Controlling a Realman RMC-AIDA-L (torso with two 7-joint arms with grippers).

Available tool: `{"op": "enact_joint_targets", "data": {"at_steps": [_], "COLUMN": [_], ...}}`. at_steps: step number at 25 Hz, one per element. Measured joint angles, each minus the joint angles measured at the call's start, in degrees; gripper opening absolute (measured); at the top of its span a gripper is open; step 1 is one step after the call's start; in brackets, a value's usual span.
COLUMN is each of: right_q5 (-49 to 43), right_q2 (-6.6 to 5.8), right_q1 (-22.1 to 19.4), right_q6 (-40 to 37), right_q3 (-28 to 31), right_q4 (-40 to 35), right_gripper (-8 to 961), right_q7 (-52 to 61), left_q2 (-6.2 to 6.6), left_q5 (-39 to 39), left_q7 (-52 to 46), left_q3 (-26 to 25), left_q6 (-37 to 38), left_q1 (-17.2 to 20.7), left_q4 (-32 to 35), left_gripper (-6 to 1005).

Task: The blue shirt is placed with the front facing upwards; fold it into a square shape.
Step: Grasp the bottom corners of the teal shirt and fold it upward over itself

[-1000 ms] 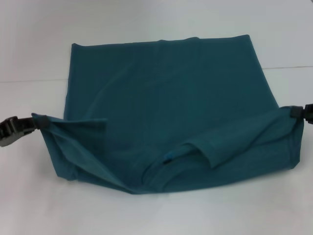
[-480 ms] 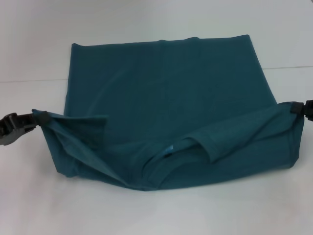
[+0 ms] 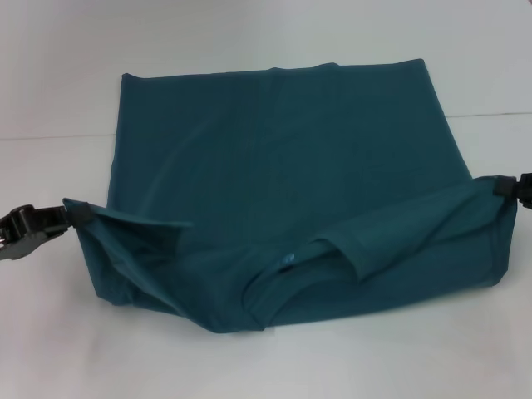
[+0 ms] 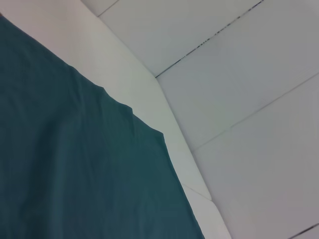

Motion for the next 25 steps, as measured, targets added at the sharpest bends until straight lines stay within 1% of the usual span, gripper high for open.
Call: {"op": "enact_joint_targets", "data": {"at_steps": [4, 10, 18, 20, 25], "right_q5": [2.5, 7.0, 8.4, 9.1, 10.5], "right_q2": [-0.02, 0.33, 0.42, 0.66, 1.75], "right_q1": [-0.1, 0.0, 1.0, 1.2, 1.7], "right_q6": [-0.1, 0.0, 0.5, 0.9, 3.9], "right_q3": [0.3, 0.4, 0.5, 0.5, 0.4], "right_q4": [0.0, 0.3, 0.9, 0.9, 0.9], "right_gripper": [36, 36, 36, 36, 36], "right_q7": [1.1, 2.8, 3.9, 4.1, 4.1], "left_q2": [0.03, -0.45, 0.52, 0.79, 0.84], "left_q5": [-0.2, -1.3, -1.5, -1.4, -1.0], "left_q7": [-1.0, -2.0, -2.6, -2.6, -2.2], "left_q3": [-0.1, -0.3, -0.1, 0.2, 0.8], "left_q6": [-0.6, -3.8, -6.9, -7.9, -11.2], "left_q1": [-0.3, -2.5, -6.5, -7.4, -8.6], "left_q4": [0.3, 0.5, 0.5, 0.2, 0.2], "left_gripper": [0, 0, 0, 0, 1]}}
